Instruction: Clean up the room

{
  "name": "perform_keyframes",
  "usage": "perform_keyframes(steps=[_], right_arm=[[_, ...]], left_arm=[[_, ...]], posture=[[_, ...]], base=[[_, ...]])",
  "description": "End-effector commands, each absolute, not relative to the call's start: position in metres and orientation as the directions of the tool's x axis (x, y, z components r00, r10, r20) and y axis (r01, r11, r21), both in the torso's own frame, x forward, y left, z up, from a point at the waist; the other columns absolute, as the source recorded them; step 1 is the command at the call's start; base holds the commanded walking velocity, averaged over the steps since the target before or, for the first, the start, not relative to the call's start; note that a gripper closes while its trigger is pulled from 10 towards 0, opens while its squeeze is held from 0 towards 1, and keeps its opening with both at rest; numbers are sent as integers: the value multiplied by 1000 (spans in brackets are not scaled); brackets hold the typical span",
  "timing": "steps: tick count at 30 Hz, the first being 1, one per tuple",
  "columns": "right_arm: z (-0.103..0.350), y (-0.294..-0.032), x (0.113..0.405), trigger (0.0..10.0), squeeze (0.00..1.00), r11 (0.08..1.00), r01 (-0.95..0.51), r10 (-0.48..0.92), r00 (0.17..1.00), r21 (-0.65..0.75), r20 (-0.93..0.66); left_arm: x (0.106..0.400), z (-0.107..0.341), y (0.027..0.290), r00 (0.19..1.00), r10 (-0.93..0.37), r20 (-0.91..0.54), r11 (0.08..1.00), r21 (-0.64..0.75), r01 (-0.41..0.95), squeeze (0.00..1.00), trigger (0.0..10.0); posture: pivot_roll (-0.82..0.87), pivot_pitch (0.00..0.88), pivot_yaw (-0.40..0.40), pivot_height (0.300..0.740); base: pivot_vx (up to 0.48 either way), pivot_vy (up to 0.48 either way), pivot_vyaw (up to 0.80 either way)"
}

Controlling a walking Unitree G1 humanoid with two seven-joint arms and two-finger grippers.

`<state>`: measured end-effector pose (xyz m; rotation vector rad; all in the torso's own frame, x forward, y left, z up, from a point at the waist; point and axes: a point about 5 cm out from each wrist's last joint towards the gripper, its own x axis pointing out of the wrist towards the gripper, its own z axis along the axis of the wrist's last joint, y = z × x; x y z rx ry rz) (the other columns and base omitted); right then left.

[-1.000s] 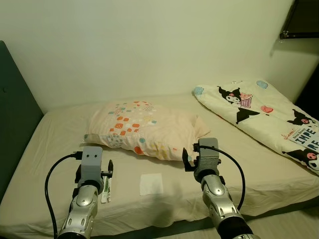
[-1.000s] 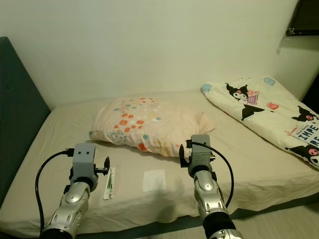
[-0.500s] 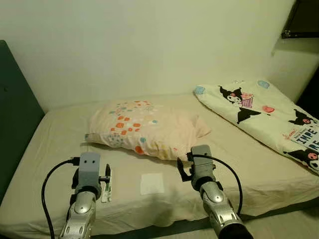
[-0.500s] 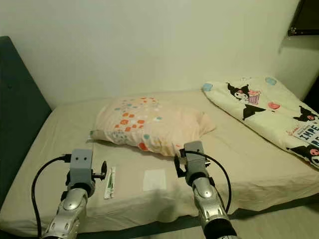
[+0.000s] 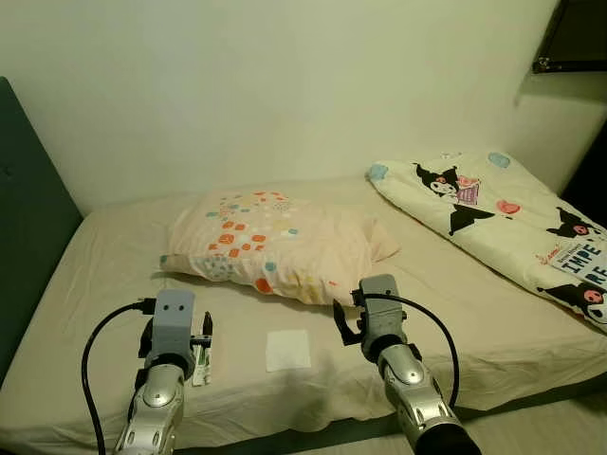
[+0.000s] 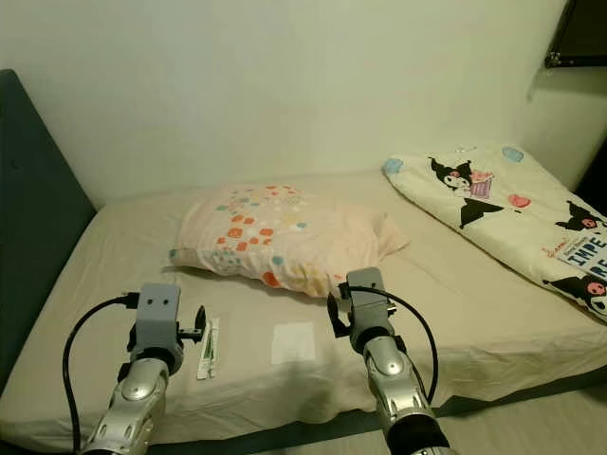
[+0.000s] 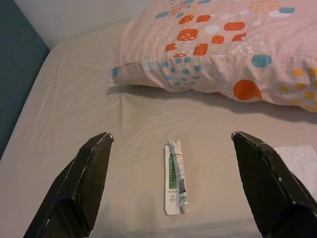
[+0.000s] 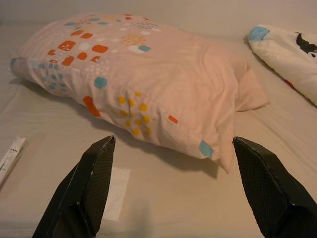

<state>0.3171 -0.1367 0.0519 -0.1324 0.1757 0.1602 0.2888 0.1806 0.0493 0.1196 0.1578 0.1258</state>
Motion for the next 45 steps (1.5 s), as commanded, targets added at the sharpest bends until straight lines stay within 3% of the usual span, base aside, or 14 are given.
perform_keyframes(steps=[1, 12, 27, 45], right_arm=[[52, -133, 316, 10000, 0, 978, -182, 160, 970, -105, -185], [55, -133, 317, 10000, 0, 978, -181, 162, 973, -106, -165], [63, -139, 323, 10000, 0, 985, -157, 145, 979, -76, -141], [73, -144, 335, 10000, 0, 990, -136, 128, 982, -48, -139]], left_arm=[[289, 51, 182, 982, 125, -143, 985, 136, -105, 0, 10000], [287, 52, 175, 989, 24, -143, 987, 161, -1, 0, 10000], [289, 56, 178, 992, 33, -125, 983, 184, -9, 0, 10000], [297, 63, 178, 992, 35, -117, 978, 209, -9, 0, 10000]], posture=[[-43, 33, 25, 735], [-38, 32, 32, 680], [-29, 47, 26, 601], [-14, 79, 21, 591]], base=[[0, 0, 0], [0, 0, 0], [0, 0, 0], [0, 0, 0]])
